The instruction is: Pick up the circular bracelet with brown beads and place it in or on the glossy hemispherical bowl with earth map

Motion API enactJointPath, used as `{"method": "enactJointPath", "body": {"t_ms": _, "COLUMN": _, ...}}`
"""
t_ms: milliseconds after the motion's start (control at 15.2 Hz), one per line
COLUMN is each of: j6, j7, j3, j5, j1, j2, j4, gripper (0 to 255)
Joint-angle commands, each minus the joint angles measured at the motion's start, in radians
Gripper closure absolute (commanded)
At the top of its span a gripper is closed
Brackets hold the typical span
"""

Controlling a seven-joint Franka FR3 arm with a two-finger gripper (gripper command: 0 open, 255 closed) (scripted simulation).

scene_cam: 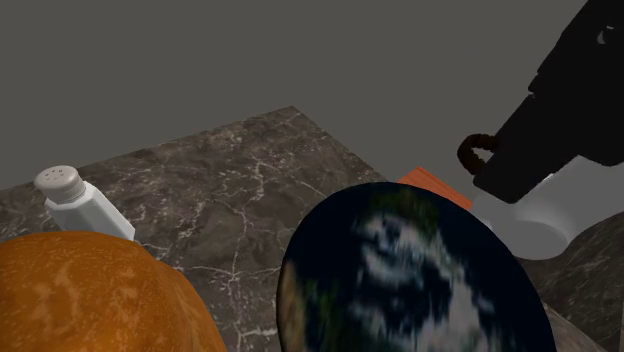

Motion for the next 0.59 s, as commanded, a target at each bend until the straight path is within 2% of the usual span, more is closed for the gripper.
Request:
{"method": "enactJointPath", "body": {"t_ms": 0, "j6": 0.029, "j7": -0.009, "j3": -0.004, "j5": 0.007, "j1": 0.005, "j2": -0.019, "j4": -0.046, "gripper": 255}}
{"method": "enactJointPath", "body": {"t_ms": 528, "j6": 0.135, "j7": -0.042, "j3": -0.015, "j5": 0.035, "j1": 0.029, "j2": -0.092, "j4": -0.221, "gripper": 255}}
